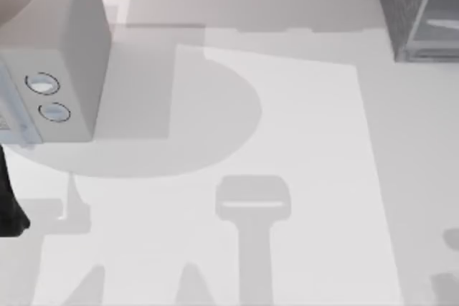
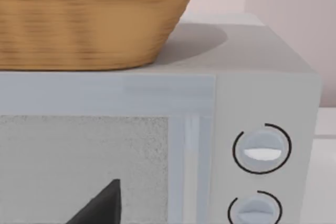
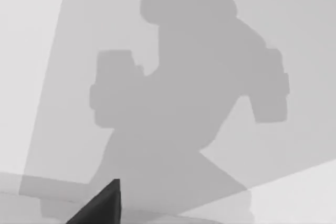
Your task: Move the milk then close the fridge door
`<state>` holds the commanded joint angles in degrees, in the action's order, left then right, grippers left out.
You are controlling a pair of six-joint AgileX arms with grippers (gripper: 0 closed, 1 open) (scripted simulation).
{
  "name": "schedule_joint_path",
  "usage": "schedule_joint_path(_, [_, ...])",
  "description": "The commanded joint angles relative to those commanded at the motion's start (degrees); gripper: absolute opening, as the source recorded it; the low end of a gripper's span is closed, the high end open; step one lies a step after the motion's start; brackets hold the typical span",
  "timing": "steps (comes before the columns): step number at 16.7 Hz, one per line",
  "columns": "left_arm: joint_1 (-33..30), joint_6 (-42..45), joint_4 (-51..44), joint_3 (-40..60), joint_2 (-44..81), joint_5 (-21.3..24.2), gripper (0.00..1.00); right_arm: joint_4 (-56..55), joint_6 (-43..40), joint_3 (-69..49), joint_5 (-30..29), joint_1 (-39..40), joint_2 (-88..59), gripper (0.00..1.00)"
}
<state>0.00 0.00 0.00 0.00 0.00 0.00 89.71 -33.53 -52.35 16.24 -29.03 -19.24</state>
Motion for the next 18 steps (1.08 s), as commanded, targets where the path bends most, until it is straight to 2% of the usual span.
schedule_joint_path(7, [0.0, 0.0, 0.0, 0.0, 0.0, 0.0, 1.0, 0.89, -44.83, -14.07, 19.36, -38.52, -44.85, 1.0])
schedule_joint_path(11, [0.0, 0.0, 0.0, 0.0, 0.0, 0.0, 1.0, -1.02, -66.29, -19.88, 28.95, -57.59, -66.79, 1.0])
schedule_joint_path(15, [0.0, 0.0, 0.0, 0.0, 0.0, 0.0, 1.0, -3.5, -79.92, -23.25, 35.52, -70.43, -80.77, 1.0])
schedule_joint_path(18, [0.0, 0.0, 0.0, 0.0, 0.0, 0.0, 1.0, -4.49, -83.99, -24.26, 37.69, -74.47, -85.0, 1.0])
